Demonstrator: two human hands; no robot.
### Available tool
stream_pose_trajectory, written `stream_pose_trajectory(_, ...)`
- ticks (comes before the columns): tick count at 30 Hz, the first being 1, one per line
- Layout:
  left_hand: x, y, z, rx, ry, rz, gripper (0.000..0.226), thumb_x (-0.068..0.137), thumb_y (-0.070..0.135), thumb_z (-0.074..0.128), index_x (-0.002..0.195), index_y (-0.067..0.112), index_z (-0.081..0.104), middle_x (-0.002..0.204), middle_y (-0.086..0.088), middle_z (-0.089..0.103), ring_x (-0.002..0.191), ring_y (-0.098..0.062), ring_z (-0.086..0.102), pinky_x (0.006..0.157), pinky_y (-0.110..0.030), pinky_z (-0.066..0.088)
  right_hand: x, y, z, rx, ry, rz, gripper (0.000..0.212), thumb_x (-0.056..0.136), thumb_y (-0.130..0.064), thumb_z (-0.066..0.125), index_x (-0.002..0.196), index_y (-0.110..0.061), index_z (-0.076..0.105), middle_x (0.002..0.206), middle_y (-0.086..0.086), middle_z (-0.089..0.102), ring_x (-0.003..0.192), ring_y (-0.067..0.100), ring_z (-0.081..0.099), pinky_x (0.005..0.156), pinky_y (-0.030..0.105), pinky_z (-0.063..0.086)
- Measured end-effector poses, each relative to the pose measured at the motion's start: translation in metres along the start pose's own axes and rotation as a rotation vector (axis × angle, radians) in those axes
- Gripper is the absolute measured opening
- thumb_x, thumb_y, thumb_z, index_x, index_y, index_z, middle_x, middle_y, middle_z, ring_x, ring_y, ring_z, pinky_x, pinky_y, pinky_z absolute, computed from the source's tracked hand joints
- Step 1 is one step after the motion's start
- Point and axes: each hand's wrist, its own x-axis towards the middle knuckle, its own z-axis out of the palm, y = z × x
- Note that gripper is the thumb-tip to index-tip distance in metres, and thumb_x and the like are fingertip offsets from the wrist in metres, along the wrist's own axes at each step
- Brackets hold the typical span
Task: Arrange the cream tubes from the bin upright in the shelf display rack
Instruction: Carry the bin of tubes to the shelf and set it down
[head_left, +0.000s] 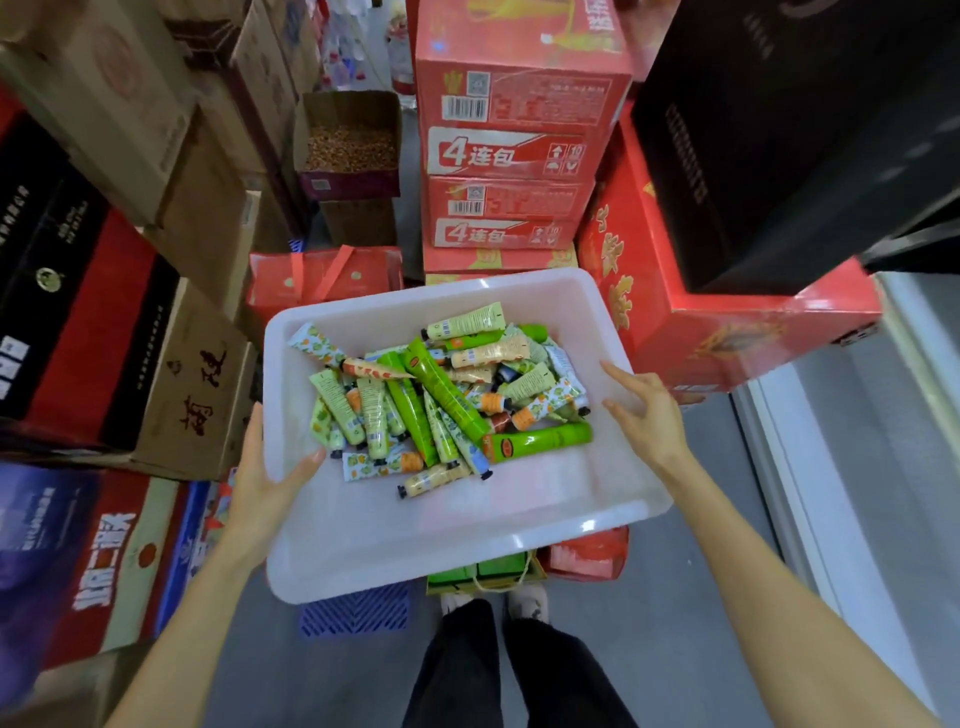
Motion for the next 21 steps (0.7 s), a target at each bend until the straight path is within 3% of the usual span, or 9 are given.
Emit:
stream_pose_trajectory(4, -0.039, -0.011, -0.004, 0.003, 0.03, -0.047, 0.088, 0.081, 0.018, 0.073, 0.149, 0.034, 0.019, 0.153, 0.006, 0.028, 0.137, -0.018, 0.032, 0.107, -0.046, 0.034, -0.038, 0.011, -0.004, 0.062, 0.0, -0.002, 0.065, 0.084, -0.011, 0.069, 0.139, -0.032, 0.043, 0.115, 0.01, 0.055, 0.102, 0.02, 0.051, 0.088, 0.021, 0.035)
stream_pose_trajectory(8, -0.088, -0.018, -0.006, -0.01, 0.02, -0.031, 0.088, 0.075, 0.025, 0.074, 0.146, 0.039, 0.023, 0.149, 0.006, 0.034, 0.134, -0.022, 0.038, 0.106, -0.052, 0.036, -0.089, 0.032, -0.01, 0.187, 0.06, 0.022, 0.074, 0.08, -0.011, 0.073, 0.144, -0.023, 0.039, 0.143, -0.006, 0.046, 0.128, 0.012, 0.044, 0.102, 0.022, 0.034)
stream_pose_trajectory(10, -0.111, -0.022, -0.006, -0.011, 0.01, -0.023, 0.086, 0.076, 0.022, 0.073, 0.145, 0.04, 0.025, 0.148, 0.006, 0.037, 0.132, -0.023, 0.04, 0.105, -0.054, 0.037, -0.115, 0.04, -0.014, 0.225, 0.103, 0.085, 0.076, 0.078, -0.012, 0.074, 0.144, -0.022, 0.038, 0.132, -0.008, 0.055, 0.11, 0.01, 0.055, 0.088, 0.013, 0.038)
stream_pose_trajectory(11, -0.122, -0.024, -0.006, -0.01, 0.008, -0.028, 0.086, 0.077, 0.021, 0.074, 0.145, 0.041, 0.026, 0.148, 0.005, 0.038, 0.132, -0.024, 0.041, 0.104, -0.054, 0.038, -0.129, 0.046, -0.017, 0.232, 0.123, 0.123, 0.075, 0.078, -0.011, 0.074, 0.144, -0.022, 0.039, 0.112, -0.01, 0.063, 0.091, 0.008, 0.058, 0.075, 0.008, 0.038)
stream_pose_trajectory(13, -0.144, -0.026, -0.002, -0.007, -0.011, -0.037, 0.088, 0.075, 0.019, 0.075, 0.145, 0.041, 0.026, 0.147, 0.001, 0.04, 0.13, -0.026, 0.043, 0.102, -0.054, 0.041, -0.159, 0.059, -0.025, 0.237, 0.165, 0.168, 0.075, 0.078, -0.009, 0.074, 0.143, -0.025, 0.039, 0.076, -0.016, 0.056, 0.066, 0.003, 0.051, 0.063, 0.005, 0.037)
stream_pose_trajectory(14, -0.153, -0.025, 0.001, 0.001, -0.032, -0.023, 0.089, 0.074, 0.019, 0.075, 0.145, 0.041, 0.026, 0.146, 0.0, 0.042, 0.128, -0.026, 0.045, 0.1, -0.052, 0.042, -0.176, 0.068, -0.03, 0.245, 0.181, 0.177, 0.075, 0.078, -0.008, 0.073, 0.142, -0.026, 0.039, 0.074, -0.016, 0.054, 0.066, 0.002, 0.051, 0.062, 0.002, 0.036)
stream_pose_trajectory(16, -0.17, -0.02, 0.01, 0.047, -0.093, 0.033, 0.09, 0.074, 0.017, 0.076, 0.146, 0.038, 0.026, 0.144, 0.003, 0.043, 0.127, -0.024, 0.047, 0.099, -0.047, 0.043, -0.214, 0.088, -0.038, 0.285, 0.209, 0.203, 0.074, 0.079, -0.009, 0.073, 0.141, -0.032, 0.041, 0.091, -0.009, 0.063, 0.074, 0.003, 0.055, 0.067, 0.002, 0.037)
stream_pose_trajectory(18, -0.187, -0.013, 0.025, 0.104, -0.178, 0.128, 0.087, 0.077, 0.016, 0.075, 0.147, 0.037, 0.028, 0.146, 0.013, 0.039, 0.131, -0.017, 0.042, 0.102, -0.044, 0.04, -0.259, 0.113, -0.046, 0.334, 0.26, 0.249, 0.072, 0.079, -0.009, 0.072, 0.138, -0.037, 0.043, 0.115, -0.007, 0.064, 0.092, 0.009, 0.059, 0.08, 0.014, 0.041)
stream_pose_trajectory(21, -0.217, 0.0, 0.058, 0.209, -0.303, 0.269, 0.081, 0.08, 0.012, 0.073, 0.146, 0.03, 0.032, 0.145, 0.024, 0.029, 0.132, 0.006, 0.03, 0.109, -0.036, 0.029, -0.337, 0.147, -0.061, 0.407, 0.372, 0.351, 0.068, 0.08, -0.007, 0.071, 0.136, -0.037, 0.046, 0.13, -0.011, 0.057, 0.113, 0.01, 0.056, 0.094, 0.024, 0.041)
